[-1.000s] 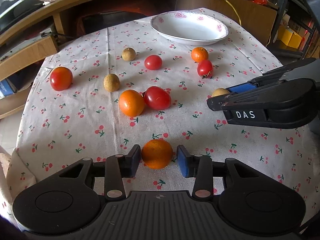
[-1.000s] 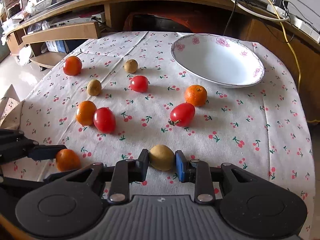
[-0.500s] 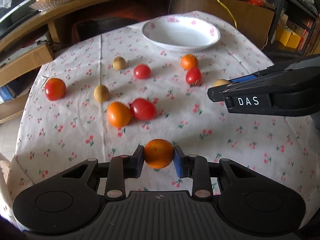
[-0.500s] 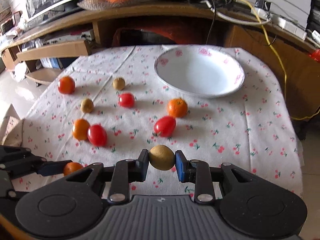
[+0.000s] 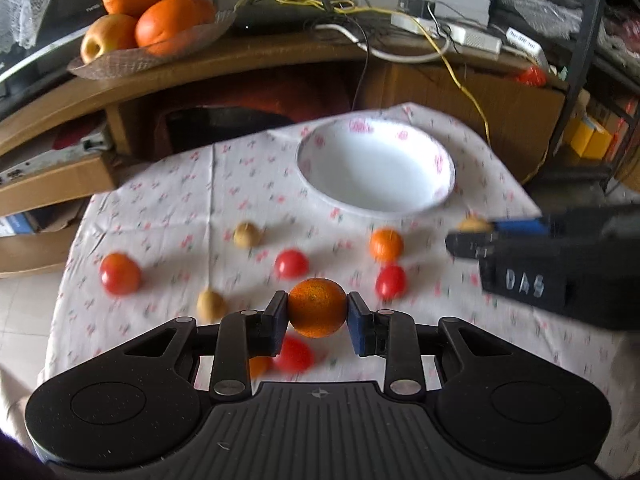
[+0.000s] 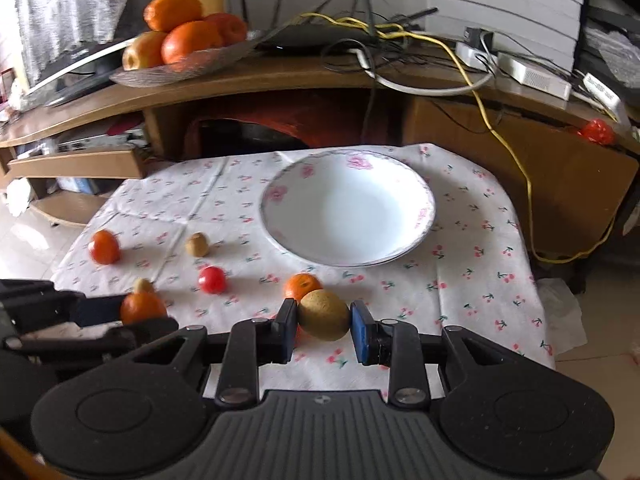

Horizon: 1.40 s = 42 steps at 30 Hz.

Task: Organize fruits
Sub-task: 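Carry the orange with the left tool while the right tool carries the brown fruit to the bowl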

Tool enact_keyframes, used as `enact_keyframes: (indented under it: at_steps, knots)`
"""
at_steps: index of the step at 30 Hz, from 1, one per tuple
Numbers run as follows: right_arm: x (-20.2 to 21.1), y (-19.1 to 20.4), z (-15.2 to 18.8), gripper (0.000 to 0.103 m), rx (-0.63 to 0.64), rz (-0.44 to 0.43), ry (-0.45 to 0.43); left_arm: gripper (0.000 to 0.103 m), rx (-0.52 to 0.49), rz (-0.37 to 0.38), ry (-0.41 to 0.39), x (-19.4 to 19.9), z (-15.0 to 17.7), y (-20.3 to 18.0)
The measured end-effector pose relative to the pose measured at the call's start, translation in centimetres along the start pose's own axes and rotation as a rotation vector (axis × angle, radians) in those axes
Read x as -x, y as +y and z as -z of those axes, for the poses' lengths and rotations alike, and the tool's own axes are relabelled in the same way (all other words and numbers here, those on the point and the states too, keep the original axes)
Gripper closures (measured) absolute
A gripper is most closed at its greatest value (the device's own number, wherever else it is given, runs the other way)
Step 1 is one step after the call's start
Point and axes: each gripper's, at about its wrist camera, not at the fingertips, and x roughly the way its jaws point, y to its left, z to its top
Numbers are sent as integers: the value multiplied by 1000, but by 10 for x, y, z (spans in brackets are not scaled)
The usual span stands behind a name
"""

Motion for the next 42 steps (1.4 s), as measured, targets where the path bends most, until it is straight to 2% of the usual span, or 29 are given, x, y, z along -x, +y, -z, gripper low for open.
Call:
enact_keyframes:
  at_steps: [14,26,42]
  knots:
    - [-49,-36,-44,73,-61,37,-9,64,-39,18,-14,-57,-66,-22]
    - [-91,-50,-53,73,-46,38,35,64,-46,5,54,-103,-72,-21]
    - [-105,-55,-55,72,-54,22,47,63,-60,2,44,-111,-75,-24]
